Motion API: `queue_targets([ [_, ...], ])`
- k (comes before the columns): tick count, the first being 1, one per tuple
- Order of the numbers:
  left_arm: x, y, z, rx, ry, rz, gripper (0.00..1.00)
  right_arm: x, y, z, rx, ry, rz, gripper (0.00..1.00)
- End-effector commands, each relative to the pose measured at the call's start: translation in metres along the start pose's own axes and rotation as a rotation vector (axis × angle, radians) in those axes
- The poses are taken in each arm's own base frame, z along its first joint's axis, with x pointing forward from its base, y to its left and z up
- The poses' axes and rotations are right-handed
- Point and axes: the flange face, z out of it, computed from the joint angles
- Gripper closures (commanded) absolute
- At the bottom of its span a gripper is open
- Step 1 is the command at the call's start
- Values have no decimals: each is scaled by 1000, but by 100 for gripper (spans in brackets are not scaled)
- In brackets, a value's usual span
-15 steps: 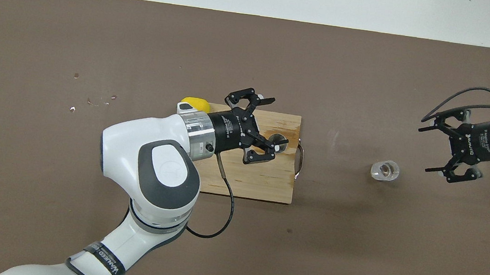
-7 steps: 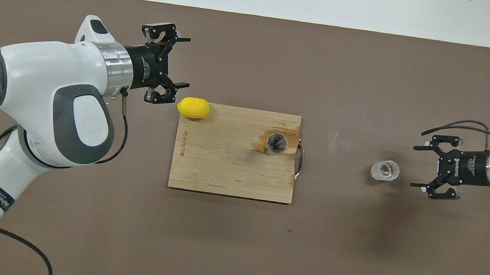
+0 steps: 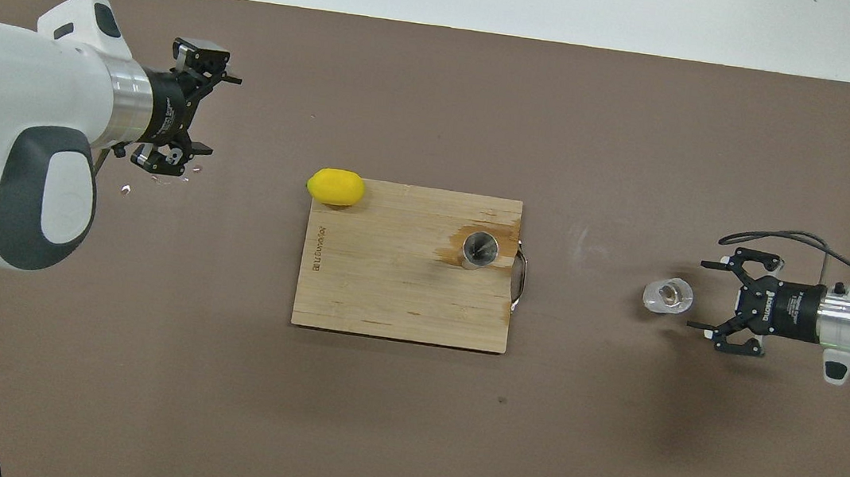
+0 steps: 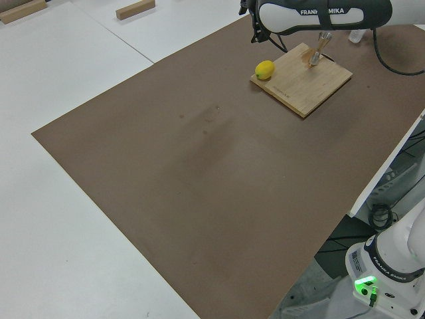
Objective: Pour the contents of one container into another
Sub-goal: 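Withdraw the left gripper while the right gripper reaches the glass cup, then close the right gripper on the clear glass cup and lift it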
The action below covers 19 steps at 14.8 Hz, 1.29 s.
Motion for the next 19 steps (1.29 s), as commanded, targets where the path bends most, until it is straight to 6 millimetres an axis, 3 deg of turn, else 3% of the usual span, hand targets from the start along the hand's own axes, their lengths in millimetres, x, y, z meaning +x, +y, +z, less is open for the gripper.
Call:
queue_targets([
  [1, 14, -16, -28, 82, 44, 146, 0, 8, 14, 11, 57, -25, 21, 0],
  [4, 34, -34, -41, 154, 12, 398, 0, 13, 24, 27, 79, -63, 38, 0],
  [11, 42, -63, -53, 364, -121, 983, 0, 8, 29, 40, 118, -102, 89, 1],
  [13, 42, -64, -71, 392, -170, 1043, 0, -1, 28, 47, 123, -116, 93, 2],
  [16, 50, -53, -115, 403, -205, 1081, 0, -2, 29, 51, 125, -114, 96, 2],
  [19, 46, -54, -134, 402, -213, 1076, 0, -1, 29, 51, 127, -111, 88, 4],
])
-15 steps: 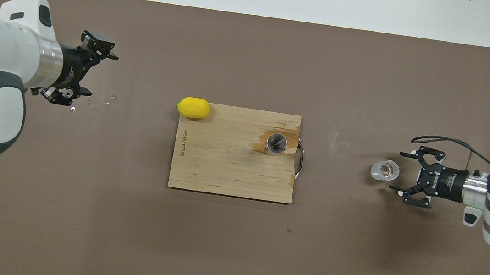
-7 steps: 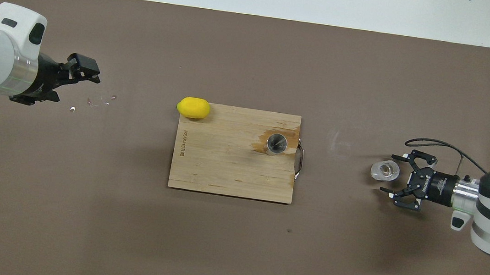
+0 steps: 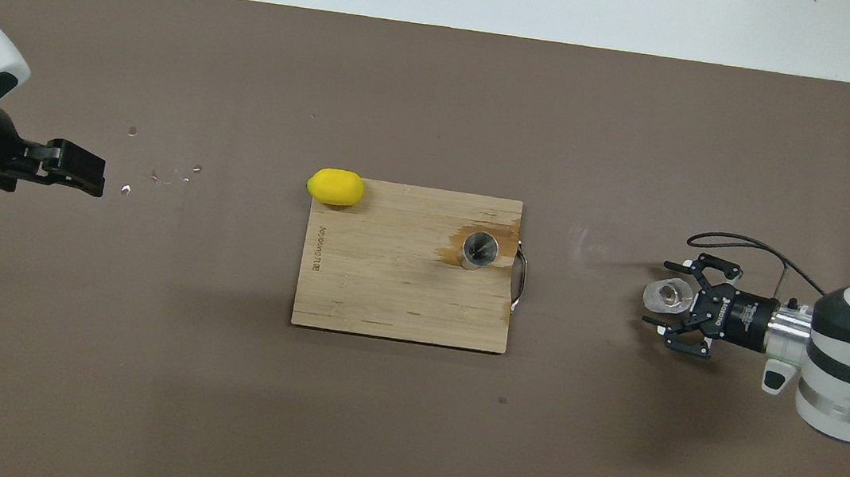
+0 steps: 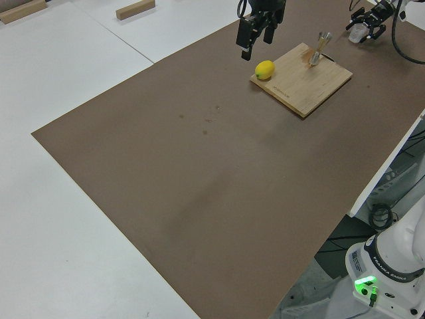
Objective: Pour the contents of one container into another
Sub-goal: 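Close the right gripper on the clear glass cup and lift it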
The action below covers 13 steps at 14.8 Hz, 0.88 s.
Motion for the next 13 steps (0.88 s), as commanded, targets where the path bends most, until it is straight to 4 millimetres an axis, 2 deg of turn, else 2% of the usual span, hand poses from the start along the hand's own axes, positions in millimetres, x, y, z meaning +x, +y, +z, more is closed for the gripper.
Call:
queue_targets([
  [1, -13, 0, -19, 14, -23, 19, 0, 3, 3, -1, 31, 3, -4, 4],
  [5, -18, -1, -28, 10, -5, 15, 0, 7, 2, -5, 40, 2, 6, 5],
  [7, -20, 1, -30, 11, -6, 20, 0, 10, 2, -9, 47, -2, 12, 11],
  [8, -20, 3, -30, 12, -9, 20, 0, 9, 2, -10, 44, -7, -6, 22],
  [9, -22, 3, -32, 12, -3, 21, 0, 9, 1, -10, 44, -9, -6, 57],
  [10, -24, 2, -32, 12, 0, 21, 0, 7, 1, -10, 45, -8, -8, 80],
  [11, -25, 2, -32, 12, 0, 21, 0, 5, 1, -10, 45, -8, -3, 95],
  [12, -26, 2, -32, 12, -2, 21, 0, 4, 0, -10, 47, -7, 8, 100],
  [13, -25, 4, -32, 12, 0, 18, 0, 3, -1, -12, 50, -8, 12, 100],
])
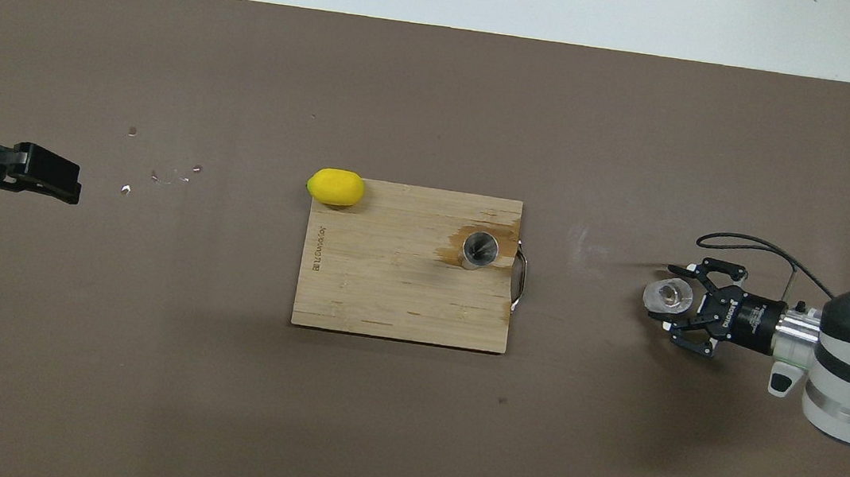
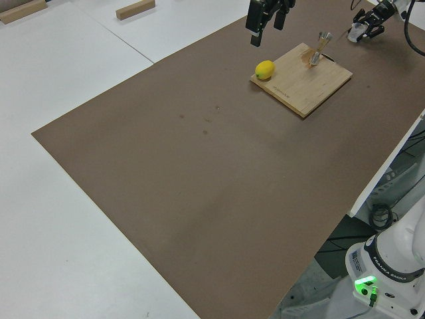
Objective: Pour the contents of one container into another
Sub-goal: 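Close the right gripper on the clear glass cup and lift it, then carry the glass cup with the right gripper above the metal cup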
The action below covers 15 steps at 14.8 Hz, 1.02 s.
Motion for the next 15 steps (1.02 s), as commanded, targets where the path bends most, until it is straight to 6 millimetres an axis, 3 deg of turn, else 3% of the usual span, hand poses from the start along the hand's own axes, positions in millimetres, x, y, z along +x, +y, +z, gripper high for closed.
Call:
queue_targets([
  [1, -8, 2, -5, 9, -2, 8, 0, -6, -1, -3, 32, -12, 7, 100],
  [5, -8, 0, -5, 9, -2, 4, 0, -24, -5, -11, 42, -13, 23, 100],
  [11, -8, -1, -5, 9, -2, 2, 0, -102, -13, 10, -77, 66, -77, 100],
  [15, -8, -1, -5, 9, -2, 2, 0, -151, -13, 34, -184, 101, -234, 100],
])
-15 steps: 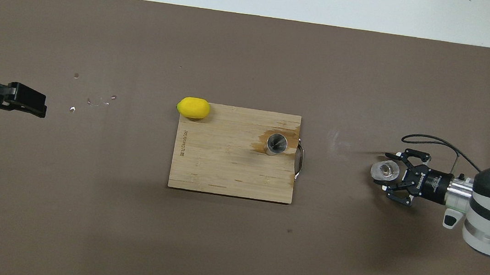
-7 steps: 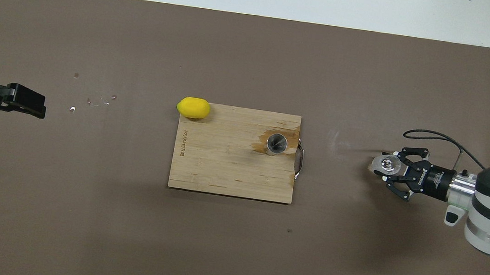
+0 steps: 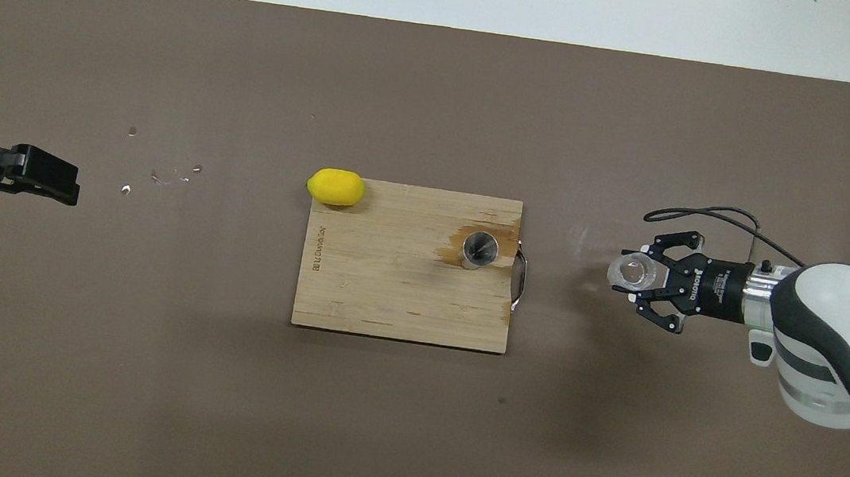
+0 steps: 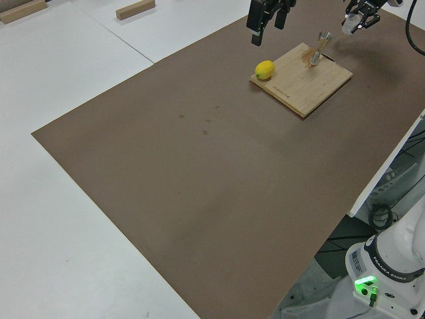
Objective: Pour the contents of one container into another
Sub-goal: 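Carry the glass cup with the right gripper above the metal cup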
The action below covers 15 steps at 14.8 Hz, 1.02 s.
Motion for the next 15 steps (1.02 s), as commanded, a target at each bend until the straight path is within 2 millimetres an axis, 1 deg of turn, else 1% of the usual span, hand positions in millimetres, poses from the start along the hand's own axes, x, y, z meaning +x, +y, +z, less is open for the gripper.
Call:
queue_targets([
  [1, -7, -2, -4, 9, -3, 0, 0, -32, -11, 7, -71, 25, -90, 100],
  [4, -7, -2, -4, 9, -3, 0, 0, -66, -15, 19, -98, 33, -98, 100],
  [7, -7, -1, -4, 9, -3, 2, 0, -91, -22, 26, -108, 50, -83, 100],
  [8, -7, -2, -4, 9, -3, 0, 0, -103, -25, 30, -113, 55, -69, 100],
  [9, -7, -1, -4, 9, -3, 2, 0, -113, -29, 30, -111, 66, -57, 100],
  [11, -7, -2, -4, 9, -3, 0, 0, -128, -35, 37, -125, 104, -45, 100],
  [13, -7, -2, -4, 9, -3, 0, 0, -138, -40, 36, -123, 140, -26, 100],
  [14, -7, -2, -4, 9, -3, 0, 0, -137, -42, 39, -118, 148, -15, 100],
  [15, -7, -2, -4, 9, -3, 0, 0, -146, -40, 47, -122, 151, -28, 100],
])
